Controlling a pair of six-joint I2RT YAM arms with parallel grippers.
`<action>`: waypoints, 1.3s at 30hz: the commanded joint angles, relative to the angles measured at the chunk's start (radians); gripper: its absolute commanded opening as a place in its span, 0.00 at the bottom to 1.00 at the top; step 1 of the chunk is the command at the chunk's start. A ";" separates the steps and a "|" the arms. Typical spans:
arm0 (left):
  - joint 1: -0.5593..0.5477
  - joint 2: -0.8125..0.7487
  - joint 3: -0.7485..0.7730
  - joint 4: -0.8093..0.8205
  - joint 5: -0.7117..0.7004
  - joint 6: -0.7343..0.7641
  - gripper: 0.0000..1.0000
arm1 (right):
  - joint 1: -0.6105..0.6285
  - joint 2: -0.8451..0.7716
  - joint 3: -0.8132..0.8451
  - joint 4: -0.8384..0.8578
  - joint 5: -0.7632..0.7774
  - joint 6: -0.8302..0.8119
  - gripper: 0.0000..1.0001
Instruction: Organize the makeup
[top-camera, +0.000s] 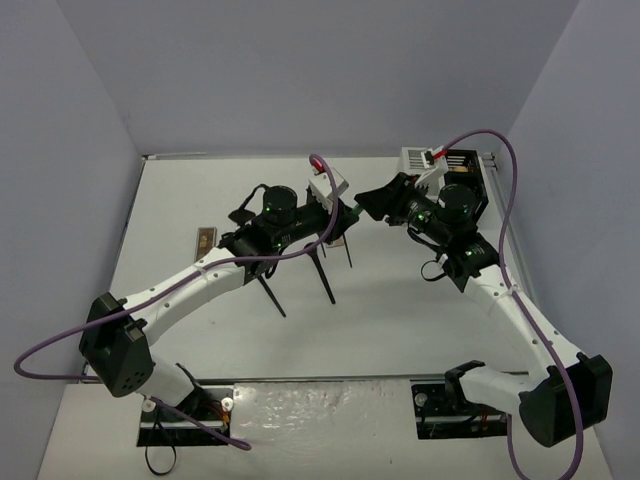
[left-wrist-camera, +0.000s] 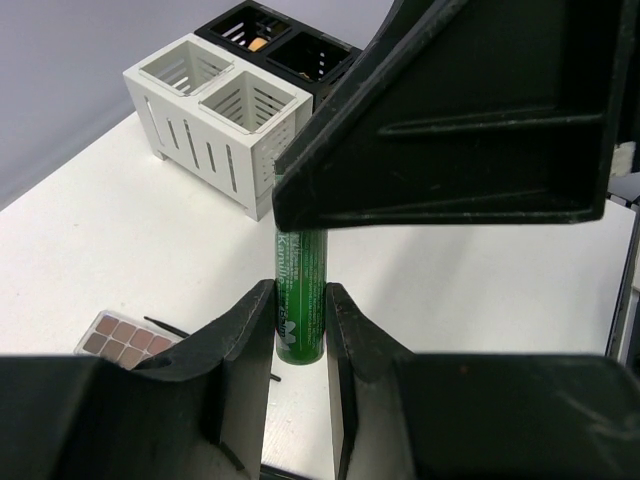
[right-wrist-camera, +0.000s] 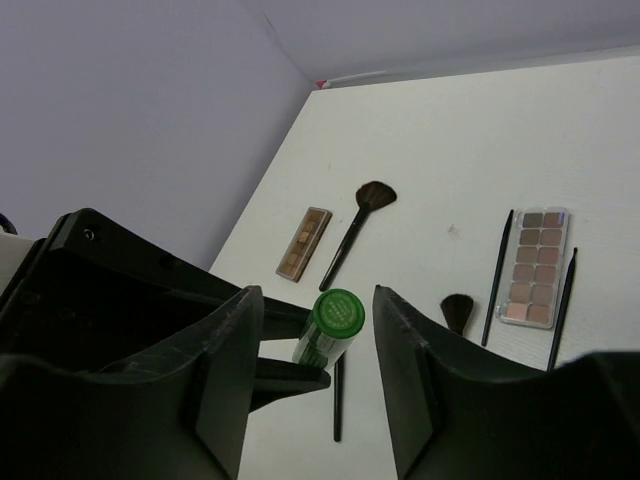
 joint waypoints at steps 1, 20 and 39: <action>-0.007 -0.011 0.077 0.078 -0.003 0.000 0.00 | 0.007 -0.030 0.003 0.044 0.032 -0.024 0.39; -0.008 0.021 0.092 0.099 -0.011 -0.018 0.02 | 0.019 0.000 -0.027 0.070 0.049 -0.034 0.03; 0.075 -0.230 0.167 -0.702 -0.609 -0.162 0.96 | -0.253 0.054 0.050 0.054 0.635 -0.377 0.00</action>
